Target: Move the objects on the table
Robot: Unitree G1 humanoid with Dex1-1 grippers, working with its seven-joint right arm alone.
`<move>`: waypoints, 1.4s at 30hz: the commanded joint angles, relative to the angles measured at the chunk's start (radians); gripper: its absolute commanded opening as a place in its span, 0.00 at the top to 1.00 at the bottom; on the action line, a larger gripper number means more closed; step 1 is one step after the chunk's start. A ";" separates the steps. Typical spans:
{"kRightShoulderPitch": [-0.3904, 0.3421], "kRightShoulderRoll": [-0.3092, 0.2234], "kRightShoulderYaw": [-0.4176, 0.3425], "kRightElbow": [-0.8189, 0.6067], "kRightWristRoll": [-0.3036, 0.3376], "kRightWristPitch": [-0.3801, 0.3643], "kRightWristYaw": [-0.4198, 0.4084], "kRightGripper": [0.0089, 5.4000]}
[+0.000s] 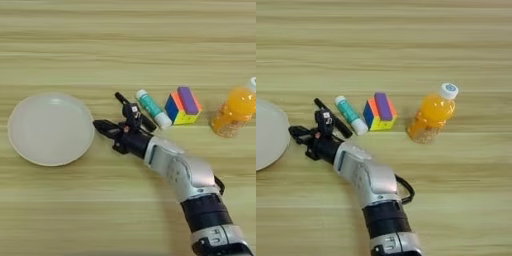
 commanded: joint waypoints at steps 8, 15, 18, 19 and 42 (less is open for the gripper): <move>0.064 0.027 0.103 -0.079 -0.011 0.045 -0.018 1.00; 0.068 0.031 0.122 -0.091 -0.009 0.046 -0.021 1.00; 0.072 0.028 0.124 -0.100 -0.006 0.049 -0.020 1.00; 0.073 0.027 0.124 -0.100 -0.006 0.048 -0.021 1.00; 0.102 -0.138 0.079 -0.308 -0.202 -0.311 -0.029 0.69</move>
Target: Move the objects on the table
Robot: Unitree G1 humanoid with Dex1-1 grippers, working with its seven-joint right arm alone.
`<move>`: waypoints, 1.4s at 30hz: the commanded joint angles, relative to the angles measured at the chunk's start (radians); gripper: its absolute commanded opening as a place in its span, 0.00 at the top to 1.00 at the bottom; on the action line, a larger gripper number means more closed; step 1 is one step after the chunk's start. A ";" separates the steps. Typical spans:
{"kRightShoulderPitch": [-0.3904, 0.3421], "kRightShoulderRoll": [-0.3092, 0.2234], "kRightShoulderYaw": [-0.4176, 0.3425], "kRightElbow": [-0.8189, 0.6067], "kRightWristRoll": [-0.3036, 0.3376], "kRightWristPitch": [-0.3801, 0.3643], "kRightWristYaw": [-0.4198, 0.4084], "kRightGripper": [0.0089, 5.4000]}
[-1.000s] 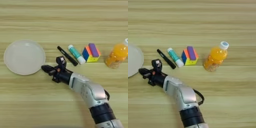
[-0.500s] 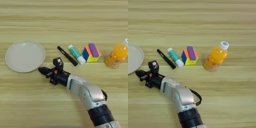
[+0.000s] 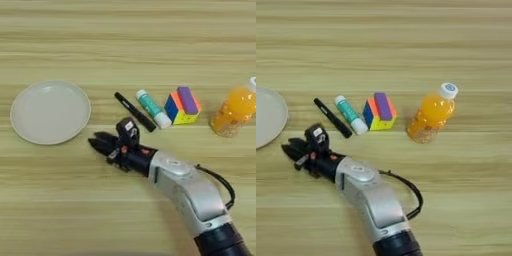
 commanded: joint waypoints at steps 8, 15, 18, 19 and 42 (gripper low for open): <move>-0.085 -0.065 -0.150 0.063 -0.123 -0.249 -0.116 0.57; -0.109 -0.068 -0.181 0.231 -0.151 -0.305 -0.147 0.45; -0.112 -0.063 -0.185 0.270 -0.149 -0.317 -0.143 0.40; -0.112 -0.061 -0.184 0.276 -0.149 -0.319 -0.139 0.37; -0.141 -0.040 -0.183 0.385 -0.123 -0.285 -0.091 0.08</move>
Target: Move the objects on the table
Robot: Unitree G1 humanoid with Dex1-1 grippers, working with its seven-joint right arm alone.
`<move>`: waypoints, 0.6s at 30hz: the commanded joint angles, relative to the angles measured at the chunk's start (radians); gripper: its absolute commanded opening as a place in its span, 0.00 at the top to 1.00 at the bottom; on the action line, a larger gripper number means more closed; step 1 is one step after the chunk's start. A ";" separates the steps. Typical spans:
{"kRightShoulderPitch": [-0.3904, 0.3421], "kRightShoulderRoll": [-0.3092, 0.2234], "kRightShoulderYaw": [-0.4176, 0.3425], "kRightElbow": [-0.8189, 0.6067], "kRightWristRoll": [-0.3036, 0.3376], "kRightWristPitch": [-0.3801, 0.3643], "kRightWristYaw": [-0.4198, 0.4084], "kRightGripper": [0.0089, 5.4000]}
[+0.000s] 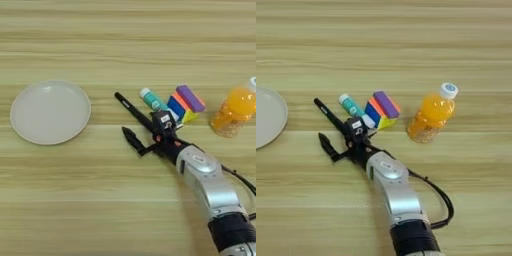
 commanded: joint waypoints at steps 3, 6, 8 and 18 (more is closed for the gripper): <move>-0.064 -0.003 -0.017 0.010 0.030 0.019 0.019 0.16; -0.063 0.000 -0.015 0.008 0.033 0.021 0.027 0.23; -0.063 0.000 -0.016 0.008 0.033 0.022 0.029 0.28; -0.060 0.004 -0.015 0.002 0.030 0.021 0.037 0.52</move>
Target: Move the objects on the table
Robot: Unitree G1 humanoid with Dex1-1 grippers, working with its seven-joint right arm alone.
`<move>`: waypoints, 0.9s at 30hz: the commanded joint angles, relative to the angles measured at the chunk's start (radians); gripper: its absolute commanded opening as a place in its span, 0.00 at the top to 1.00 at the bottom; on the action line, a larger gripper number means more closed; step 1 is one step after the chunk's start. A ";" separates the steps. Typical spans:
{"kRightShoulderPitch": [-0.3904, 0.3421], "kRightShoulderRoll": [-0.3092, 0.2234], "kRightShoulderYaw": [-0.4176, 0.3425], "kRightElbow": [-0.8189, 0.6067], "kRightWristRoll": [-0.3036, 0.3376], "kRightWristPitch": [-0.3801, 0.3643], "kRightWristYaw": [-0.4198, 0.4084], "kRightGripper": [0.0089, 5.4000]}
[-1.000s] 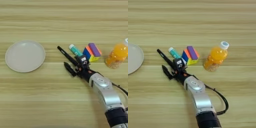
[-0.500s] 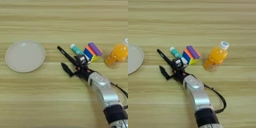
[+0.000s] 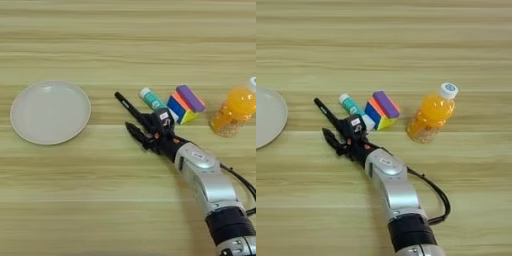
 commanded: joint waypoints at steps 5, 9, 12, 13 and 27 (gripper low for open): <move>-0.036 -0.004 -0.001 -0.028 0.006 0.003 -0.002 0.61; -0.044 -0.002 0.005 -0.045 0.000 0.003 -0.005 0.72; -0.061 0.001 0.012 -0.058 -0.003 0.006 -0.005 0.78; -0.068 0.003 0.014 -0.064 -0.003 0.008 -0.005 0.78; -0.194 0.080 0.139 -0.244 -0.040 0.093 -0.011 0.78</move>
